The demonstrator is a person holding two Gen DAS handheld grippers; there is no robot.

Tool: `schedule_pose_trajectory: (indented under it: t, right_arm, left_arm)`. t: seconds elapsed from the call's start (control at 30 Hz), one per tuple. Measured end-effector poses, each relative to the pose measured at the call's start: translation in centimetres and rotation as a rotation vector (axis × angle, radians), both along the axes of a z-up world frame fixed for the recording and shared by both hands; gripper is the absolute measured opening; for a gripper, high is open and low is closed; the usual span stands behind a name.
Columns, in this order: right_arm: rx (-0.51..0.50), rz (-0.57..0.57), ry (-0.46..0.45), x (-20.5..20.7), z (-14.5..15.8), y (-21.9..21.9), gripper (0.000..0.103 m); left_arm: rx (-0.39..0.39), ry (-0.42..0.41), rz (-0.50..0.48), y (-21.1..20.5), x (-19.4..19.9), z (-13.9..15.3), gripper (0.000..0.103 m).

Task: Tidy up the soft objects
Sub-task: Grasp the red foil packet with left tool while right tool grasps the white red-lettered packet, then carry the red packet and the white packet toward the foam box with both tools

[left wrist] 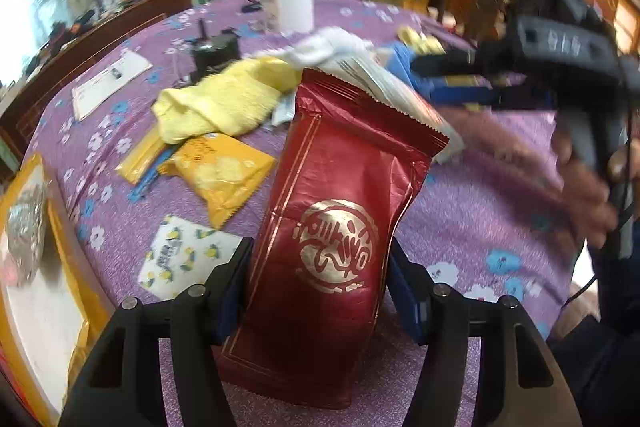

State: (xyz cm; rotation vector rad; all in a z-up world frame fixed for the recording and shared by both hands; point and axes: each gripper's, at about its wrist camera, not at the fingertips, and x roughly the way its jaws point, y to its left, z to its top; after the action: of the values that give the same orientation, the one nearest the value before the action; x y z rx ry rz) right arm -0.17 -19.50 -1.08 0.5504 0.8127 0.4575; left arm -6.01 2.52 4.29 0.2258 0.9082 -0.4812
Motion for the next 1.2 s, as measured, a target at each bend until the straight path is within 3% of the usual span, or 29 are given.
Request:
schedule_pose_trajectory:
  t: [0.23,0.27,0.3,0.4,0.7,1.03,1.2]
  right_arm:
    - [-0.208,-0.015,0.007,1.0,-0.2,3.4,0.069]
    - [-0.251,-0.019,-0.006,0.8,-0.1,3.8,0.066]
    - [-0.288,-0.024,-0.011,0.8,0.0,4.0,0.044]
    - [-0.293,-0.015,-0.025,0.2,0.6,4.0,0.036]
    - [-0.365,-0.008,-0.154,-0.3,4.5,6.3,0.035]
    - [-0.331,0.032,-0.109,1.6,1.8,7.2,0.035]
    - [-0.302,0.041,-0.157,1.5,0.9,6.7,0.035]
  left_arm:
    - [-0.087,-0.012,0.101,2.1,1.4,0.6,0.062]
    - [-0.09,-0.012,0.114,2.3,1.8,0.5,0.062]
    - [-0.098,-0.009,0.12,2.4,2.0,0.4,0.062]
    - [-0.124,-0.007,0.138,2.7,2.9,0.4,0.061]
    - [-0.165,-0.028,0.217,4.2,4.5,0.9,0.058]
    - [-0.08,0.048,0.236,3.0,6.4,-0.5,0.061]
    - [-0.09,-0.006,0.26,2.8,6.2,-0.8,0.053]
